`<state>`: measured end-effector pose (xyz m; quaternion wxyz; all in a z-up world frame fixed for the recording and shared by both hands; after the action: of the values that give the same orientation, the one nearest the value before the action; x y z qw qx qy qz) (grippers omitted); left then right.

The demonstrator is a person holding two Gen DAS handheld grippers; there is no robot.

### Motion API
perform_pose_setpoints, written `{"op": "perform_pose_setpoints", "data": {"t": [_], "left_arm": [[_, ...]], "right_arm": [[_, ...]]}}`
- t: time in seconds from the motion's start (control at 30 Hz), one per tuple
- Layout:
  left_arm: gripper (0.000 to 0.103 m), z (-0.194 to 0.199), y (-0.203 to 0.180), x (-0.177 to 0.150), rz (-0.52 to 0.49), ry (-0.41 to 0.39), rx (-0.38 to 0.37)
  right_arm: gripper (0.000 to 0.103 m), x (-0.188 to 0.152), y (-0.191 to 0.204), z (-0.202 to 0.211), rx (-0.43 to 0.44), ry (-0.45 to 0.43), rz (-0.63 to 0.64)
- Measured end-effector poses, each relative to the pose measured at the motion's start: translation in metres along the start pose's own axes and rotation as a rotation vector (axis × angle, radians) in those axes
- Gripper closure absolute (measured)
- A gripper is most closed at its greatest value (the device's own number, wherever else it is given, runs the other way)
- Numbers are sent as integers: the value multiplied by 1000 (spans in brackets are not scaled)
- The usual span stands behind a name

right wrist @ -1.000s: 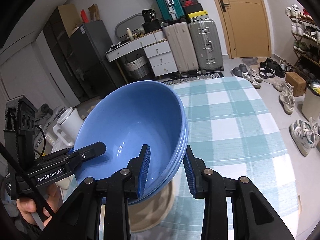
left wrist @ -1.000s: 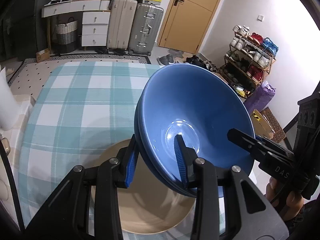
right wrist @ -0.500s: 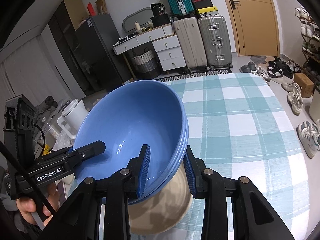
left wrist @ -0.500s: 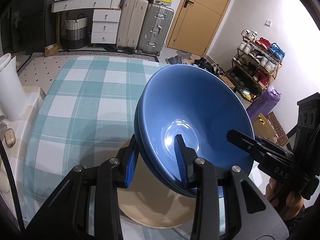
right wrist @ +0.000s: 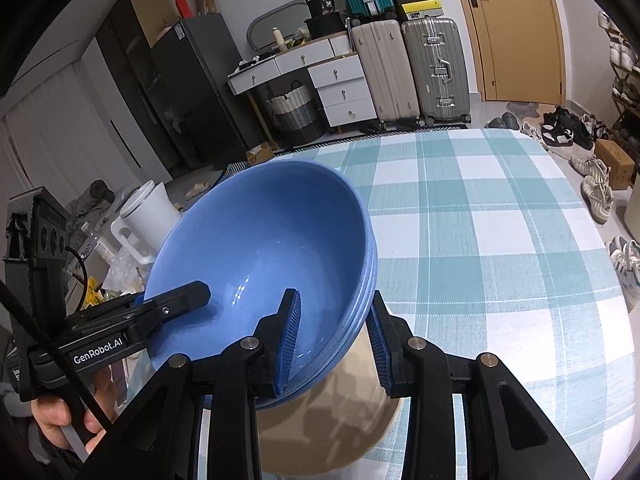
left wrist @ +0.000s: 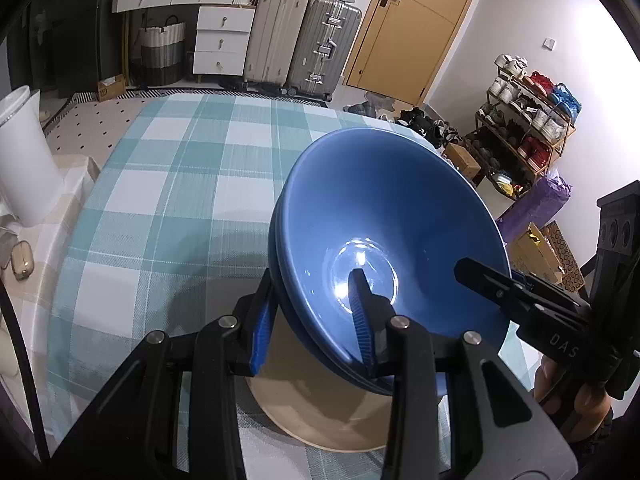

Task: Organize plates and bowls
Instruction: 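Carry the nested blue bowls over the cream plate stack with both tools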

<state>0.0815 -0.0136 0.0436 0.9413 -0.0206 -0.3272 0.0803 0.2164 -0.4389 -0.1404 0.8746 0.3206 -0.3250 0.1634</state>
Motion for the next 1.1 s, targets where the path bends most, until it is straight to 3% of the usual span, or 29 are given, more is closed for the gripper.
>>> {"op": "perform_pose_setpoints", "data": {"t": [1.1], "left_arm": [[71, -47, 11, -7, 3, 67, -5]], "right_arm": [[69, -1, -7, -19, -22, 48, -22]]}}
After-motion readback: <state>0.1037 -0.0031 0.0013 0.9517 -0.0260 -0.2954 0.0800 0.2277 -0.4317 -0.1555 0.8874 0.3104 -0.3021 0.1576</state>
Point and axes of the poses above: each gripper's, at about its wrist camera, not at the fingertips, and z roughly against the way its jaws point, y to its left, x to its top, the point moved 2 cm from there along -z, roughly the way its jaws point, and after that the axes turned 13 degrees about x, right-handed, at the moved point
